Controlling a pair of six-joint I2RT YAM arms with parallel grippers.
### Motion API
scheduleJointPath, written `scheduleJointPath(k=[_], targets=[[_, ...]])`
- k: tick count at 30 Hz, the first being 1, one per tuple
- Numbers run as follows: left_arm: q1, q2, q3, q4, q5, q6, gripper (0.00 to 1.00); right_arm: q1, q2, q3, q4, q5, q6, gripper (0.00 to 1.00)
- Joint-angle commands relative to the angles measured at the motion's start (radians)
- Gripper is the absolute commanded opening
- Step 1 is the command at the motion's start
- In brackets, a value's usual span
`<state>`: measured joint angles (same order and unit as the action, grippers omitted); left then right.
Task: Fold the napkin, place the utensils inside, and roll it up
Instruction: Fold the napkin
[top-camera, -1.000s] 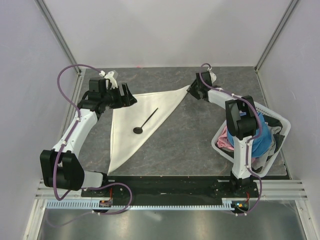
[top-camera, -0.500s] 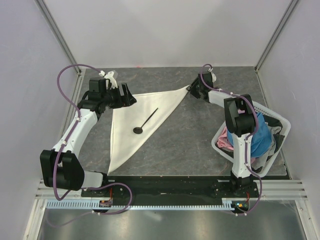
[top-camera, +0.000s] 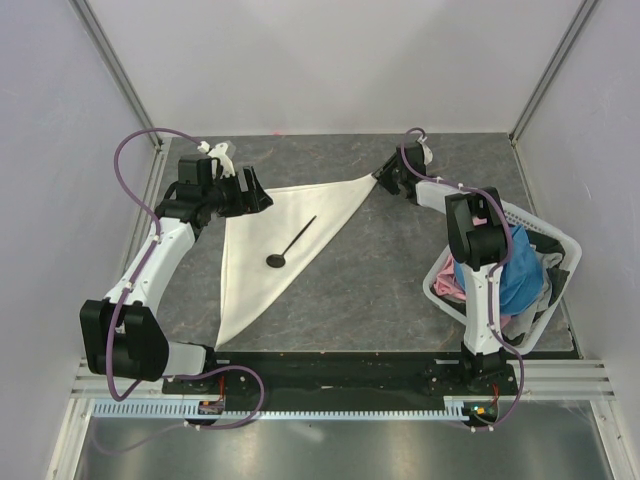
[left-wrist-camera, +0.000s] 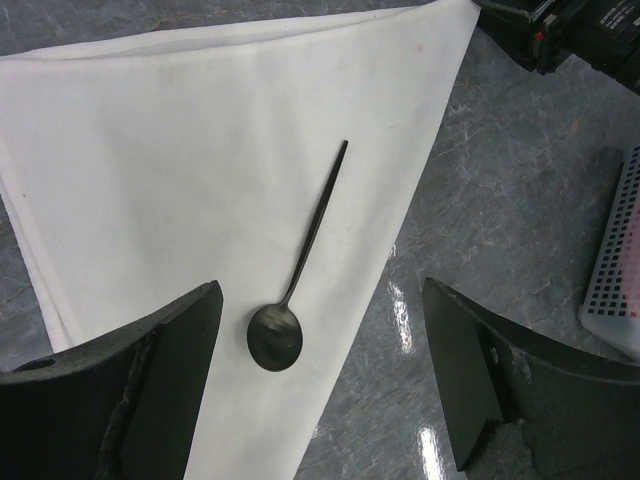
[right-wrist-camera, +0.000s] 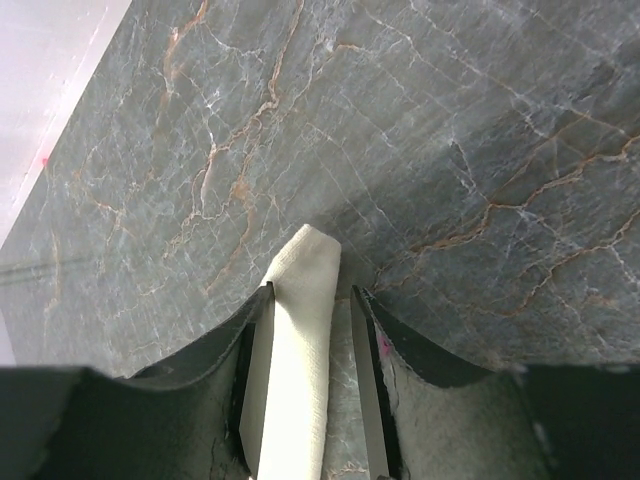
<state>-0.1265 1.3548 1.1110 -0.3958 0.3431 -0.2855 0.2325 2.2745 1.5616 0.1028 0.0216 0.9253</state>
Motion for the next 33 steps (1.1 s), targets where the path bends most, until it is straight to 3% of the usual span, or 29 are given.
scheduleJointPath(k=[1,16,22,23,24,33], targets=[[0.002,-0.02,0.003,0.009,0.0,0.043,0.88,-0.009,0.033,0.029,-0.002,0.012,0.006,0.43],[0.001,-0.019,0.003,0.006,0.002,0.043,0.88,-0.018,0.068,0.057,-0.002,-0.005,-0.013,0.27],[0.002,-0.014,0.003,0.008,0.0,0.045,0.88,-0.022,0.089,0.068,0.017,-0.018,-0.014,0.12],[0.001,-0.014,0.003,0.005,-0.001,0.045,0.88,-0.022,0.091,0.068,0.026,-0.046,-0.016,0.03],[0.002,-0.013,0.003,0.006,-0.001,0.046,0.88,-0.025,0.089,0.064,0.032,-0.052,-0.016,0.0],[0.001,-0.006,0.003,0.006,-0.004,0.048,0.88,-0.065,0.037,0.017,0.089,-0.028,-0.017,0.0]])
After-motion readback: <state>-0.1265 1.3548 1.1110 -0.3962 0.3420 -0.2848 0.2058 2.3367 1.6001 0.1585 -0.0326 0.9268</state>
